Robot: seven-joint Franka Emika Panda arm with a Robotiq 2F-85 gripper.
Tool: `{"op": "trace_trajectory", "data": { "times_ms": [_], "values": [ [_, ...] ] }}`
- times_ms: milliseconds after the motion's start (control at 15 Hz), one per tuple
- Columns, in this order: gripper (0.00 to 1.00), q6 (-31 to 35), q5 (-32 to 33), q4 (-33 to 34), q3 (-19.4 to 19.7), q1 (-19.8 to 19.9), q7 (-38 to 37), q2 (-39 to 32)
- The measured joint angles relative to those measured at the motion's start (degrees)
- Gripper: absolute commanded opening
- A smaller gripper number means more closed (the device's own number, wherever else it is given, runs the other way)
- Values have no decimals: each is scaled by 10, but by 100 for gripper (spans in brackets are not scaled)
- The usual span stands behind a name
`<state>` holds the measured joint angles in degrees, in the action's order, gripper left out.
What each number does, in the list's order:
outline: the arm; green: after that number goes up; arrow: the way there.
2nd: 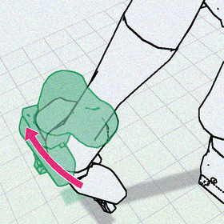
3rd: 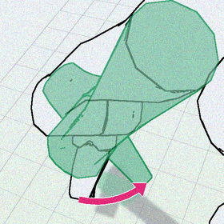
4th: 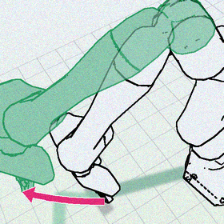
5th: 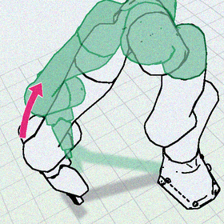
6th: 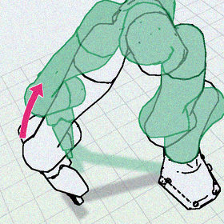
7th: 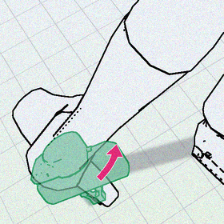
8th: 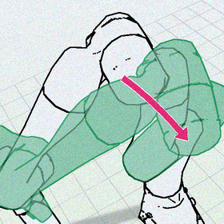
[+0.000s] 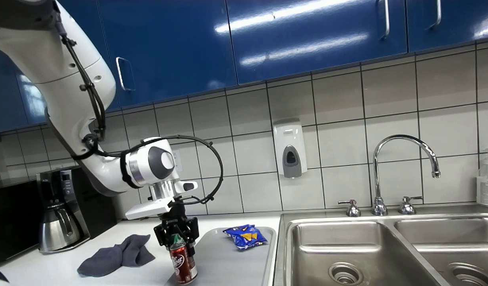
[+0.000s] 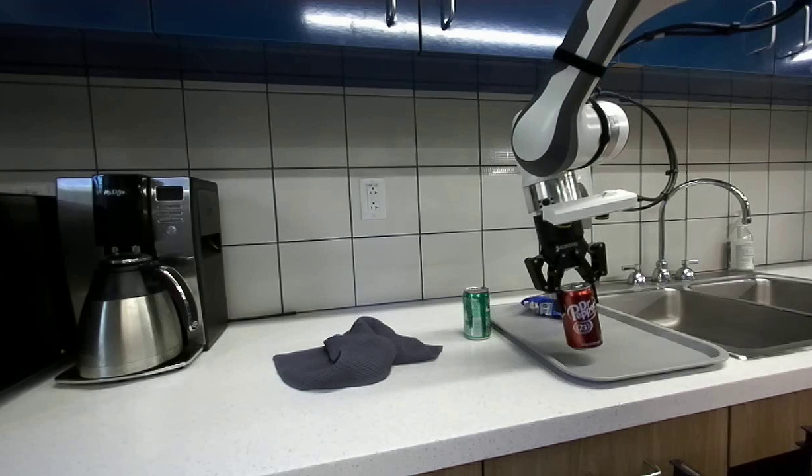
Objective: Put the cans on the grey tray
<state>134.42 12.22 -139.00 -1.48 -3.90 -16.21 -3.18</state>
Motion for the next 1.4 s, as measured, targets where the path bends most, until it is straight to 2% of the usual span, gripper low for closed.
{"op": "trace_trajectory", "data": {
  "times_ms": [1067,1133,1200,1333,1400],
  "values": [
    [38,50,-4,-19,13,1,1,-19],
    [88,51,-6,-19,13,1,2,-19],
    [89,51,-7,-20,13,1,4,-19],
    [99,51,-7,-20,15,1,6,-19],
    [100,50,-9,-20,16,2,10,-18]
  ]
}}
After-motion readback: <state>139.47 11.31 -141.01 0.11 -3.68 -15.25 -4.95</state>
